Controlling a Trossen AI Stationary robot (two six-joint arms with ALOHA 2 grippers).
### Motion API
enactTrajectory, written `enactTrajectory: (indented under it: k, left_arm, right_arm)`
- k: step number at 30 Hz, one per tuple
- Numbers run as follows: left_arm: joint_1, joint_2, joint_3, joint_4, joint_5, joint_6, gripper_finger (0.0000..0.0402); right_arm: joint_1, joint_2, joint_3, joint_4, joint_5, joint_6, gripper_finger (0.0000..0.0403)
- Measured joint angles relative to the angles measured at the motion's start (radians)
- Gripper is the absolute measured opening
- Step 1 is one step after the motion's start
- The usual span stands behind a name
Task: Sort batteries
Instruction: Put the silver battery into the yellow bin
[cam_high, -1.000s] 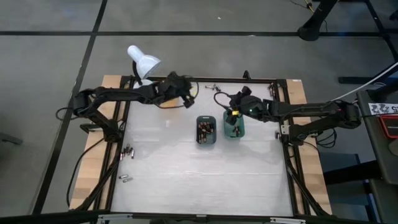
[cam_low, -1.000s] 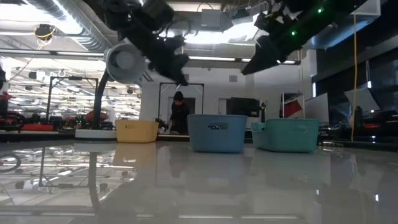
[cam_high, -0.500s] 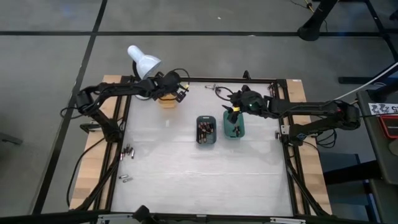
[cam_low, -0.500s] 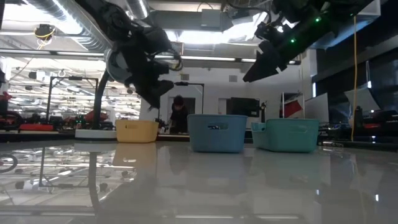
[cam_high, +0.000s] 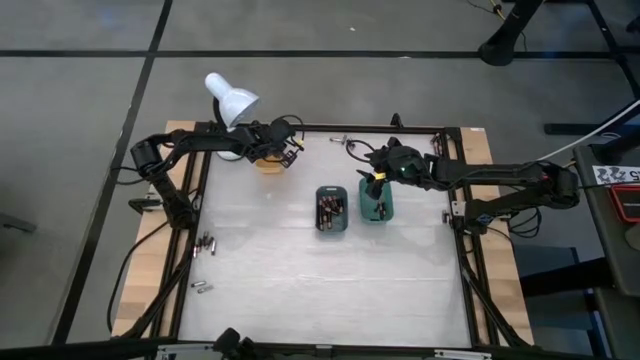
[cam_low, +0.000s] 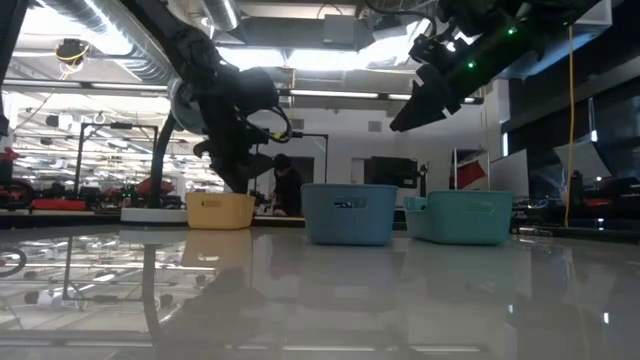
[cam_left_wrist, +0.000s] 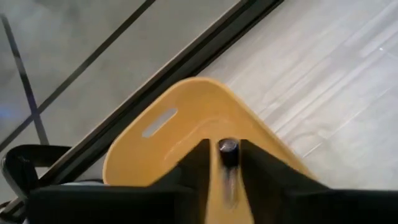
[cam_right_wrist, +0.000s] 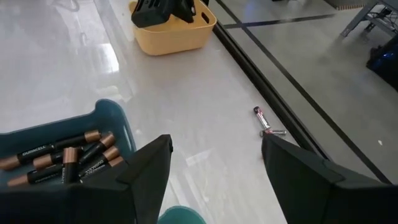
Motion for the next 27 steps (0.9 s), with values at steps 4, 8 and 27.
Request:
enactTrajectory:
  k: [4,8,27]
  left_arm:
    - [-0.001,-0.002,0.000,-0.005,0.000,-0.002,0.0143]
    - [0.000,-0.003,0.000,-0.020,0.000,-0.007,0.0178]
    - [-0.138,-0.003,0.000,-0.170,0.169,-0.072,0.0139]
  right_arm:
    - [0.000,0.000,0.000,-0.001,-0.007,0.000,0.0253]
    - [0.000,0.000,0.000,-0.002,-0.011,0.000,0.0253]
    - [0.000,0.000,0.000,-0.001,-0.041,-0.002,0.0253]
